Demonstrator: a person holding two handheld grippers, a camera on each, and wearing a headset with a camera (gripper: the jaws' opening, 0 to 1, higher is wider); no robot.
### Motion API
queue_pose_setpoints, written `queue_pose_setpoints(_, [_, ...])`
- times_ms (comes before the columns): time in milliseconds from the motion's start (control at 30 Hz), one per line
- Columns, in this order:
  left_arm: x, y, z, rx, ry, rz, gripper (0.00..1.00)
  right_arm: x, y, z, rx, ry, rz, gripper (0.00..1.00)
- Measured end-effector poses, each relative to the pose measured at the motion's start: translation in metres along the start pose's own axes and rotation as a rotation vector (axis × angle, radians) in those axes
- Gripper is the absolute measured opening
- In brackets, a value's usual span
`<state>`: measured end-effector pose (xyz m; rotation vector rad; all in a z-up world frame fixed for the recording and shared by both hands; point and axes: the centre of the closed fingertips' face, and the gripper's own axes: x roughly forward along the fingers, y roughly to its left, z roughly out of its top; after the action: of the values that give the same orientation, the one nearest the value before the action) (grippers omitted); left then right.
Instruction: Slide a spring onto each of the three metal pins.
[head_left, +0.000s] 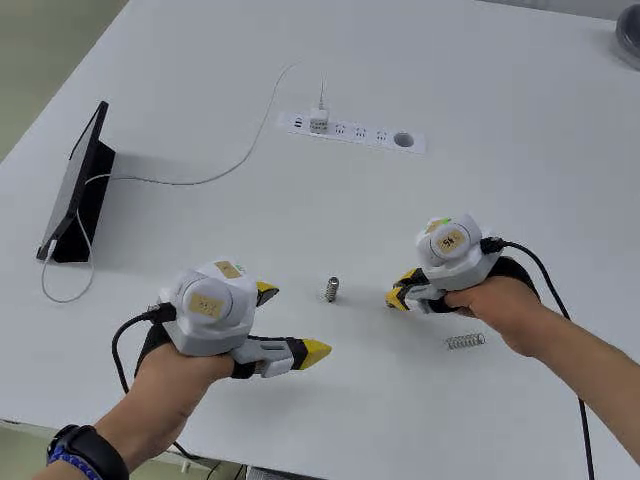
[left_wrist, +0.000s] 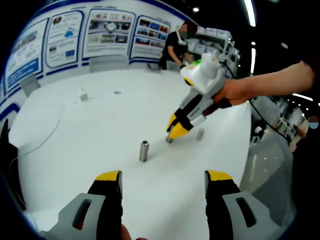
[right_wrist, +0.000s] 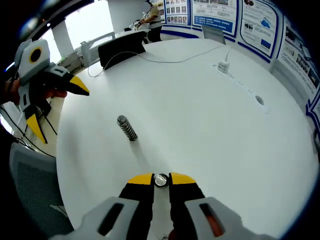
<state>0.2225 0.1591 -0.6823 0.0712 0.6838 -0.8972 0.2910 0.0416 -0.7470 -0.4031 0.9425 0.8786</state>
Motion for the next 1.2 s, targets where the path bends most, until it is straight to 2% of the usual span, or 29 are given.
queue_pose_setpoints(300, [0.000,0.000,0.001,-0.002,0.000,0.002,0.68,-0.002,0.001,-0.001,0.006,-0.021,0.012,0.20])
queue_pose_setpoints(433, [-0.001,0.000,-0.001,0.009,0.009,0.000,0.68,-0.011,0.001,0.000,-0.005,-0.043,0.006,0.26])
queue_pose_setpoints(700, [-0.003,-0.001,0.000,0.009,0.012,-0.002,0.68,-0.028,0.000,-0.009,0.019,-0.069,-0.017,0.32])
queue_pose_setpoints(900, [-0.004,-0.002,-0.001,0.015,0.022,-0.009,0.68,-0.044,0.008,-0.012,0.059,-0.123,-0.031,0.41])
queue_pose_setpoints(1200, [-0.004,-0.004,-0.005,0.019,0.030,-0.015,0.68,-0.052,0.015,-0.025,0.074,-0.123,-0.051,0.52])
